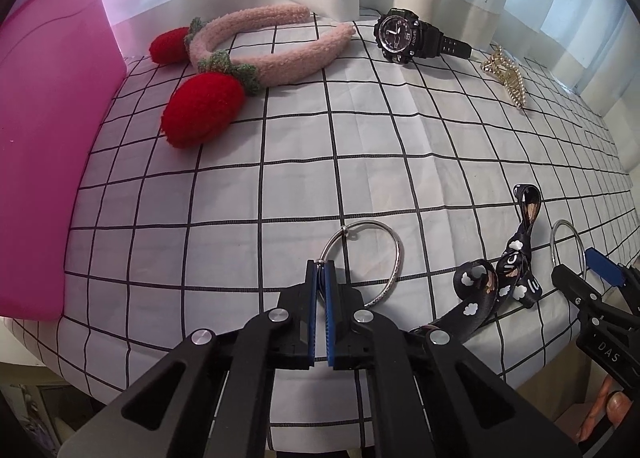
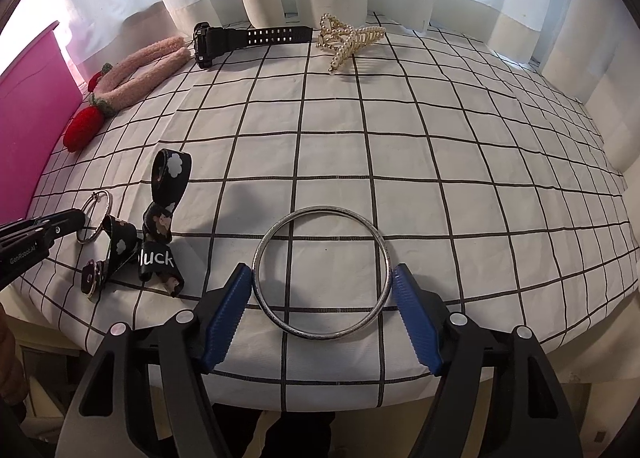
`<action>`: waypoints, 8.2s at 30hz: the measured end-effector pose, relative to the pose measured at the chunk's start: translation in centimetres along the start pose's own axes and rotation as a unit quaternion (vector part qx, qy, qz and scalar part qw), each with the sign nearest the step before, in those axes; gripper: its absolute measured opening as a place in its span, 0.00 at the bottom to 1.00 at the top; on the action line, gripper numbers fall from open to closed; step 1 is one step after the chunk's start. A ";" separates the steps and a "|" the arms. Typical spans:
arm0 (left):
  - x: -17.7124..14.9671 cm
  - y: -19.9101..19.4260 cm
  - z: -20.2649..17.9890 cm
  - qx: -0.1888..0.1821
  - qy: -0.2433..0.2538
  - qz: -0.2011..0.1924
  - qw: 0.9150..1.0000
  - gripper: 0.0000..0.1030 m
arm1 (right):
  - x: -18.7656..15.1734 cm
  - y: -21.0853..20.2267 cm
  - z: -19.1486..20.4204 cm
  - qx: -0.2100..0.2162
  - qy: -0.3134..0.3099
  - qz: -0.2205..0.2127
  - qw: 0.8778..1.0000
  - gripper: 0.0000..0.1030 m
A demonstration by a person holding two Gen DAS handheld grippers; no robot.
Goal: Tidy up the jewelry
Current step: 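Grasp the silver bangle with the left tool while the right tool grasps the large silver ring, then carry bangle and ring into the pink tub and open both tools, then move both tools back over the table toward the headband and lanyard, then grasp the red strawberry headband with the left tool while the right tool grasps the black lanyard, then carry headband and lanyard into the pink tub and open both tools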
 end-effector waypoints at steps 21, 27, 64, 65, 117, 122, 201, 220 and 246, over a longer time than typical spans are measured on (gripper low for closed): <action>0.5 -3.4 1.1 -0.019 -0.027 -0.052 0.998 0.03 | 0.4 -1.3 0.0 0.006 0.003 -0.020 1.000 0.68; 0.8 -4.1 1.4 -0.020 -0.033 -0.061 0.997 0.03 | 0.8 -1.8 0.2 0.009 0.000 -0.027 1.000 0.68; 4.9 -14.6 9.2 0.028 -0.089 -0.181 0.979 0.03 | 9.8 -8.3 13.0 0.100 -0.100 -0.124 0.982 0.68; 5.0 -15.0 9.7 0.032 -0.093 -0.186 0.978 0.03 | 10.2 -8.4 13.8 0.105 -0.106 -0.127 0.981 0.67; -3.9 -17.8 35.9 0.164 -0.334 -0.118 0.921 0.56 | 12.5 -6.2 52.3 0.209 -0.339 -0.047 0.916 0.69; -4.5 -18.5 36.0 0.170 -0.339 -0.122 0.917 0.71 | 12.4 -7.1 51.5 0.208 -0.335 -0.059 0.917 0.69; 8.4 4.2 10.1 0.060 -0.070 -0.041 0.995 0.86 | -0.2 1.0 11.1 0.016 -0.030 0.013 0.999 0.69; 6.2 1.0 8.2 0.026 -0.051 -0.073 0.996 0.36 | -0.1 0.1 11.5 0.044 -0.038 -0.001 0.998 0.18; 6.9 -11.9 8.0 0.017 -0.083 -0.161 0.983 0.35 | 6.4 -8.6 11.8 0.088 -0.058 -0.103 0.989 0.18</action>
Point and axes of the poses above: each gripper's, at about its wrist camera, not at the fingertips, and y roughly the way its jaws point, z to its left, x to its top, the point moved 1 cm from there along y, roughly the way its jaws point, and after that the axes turned 12 degrees about y, right-handed, at the moved point
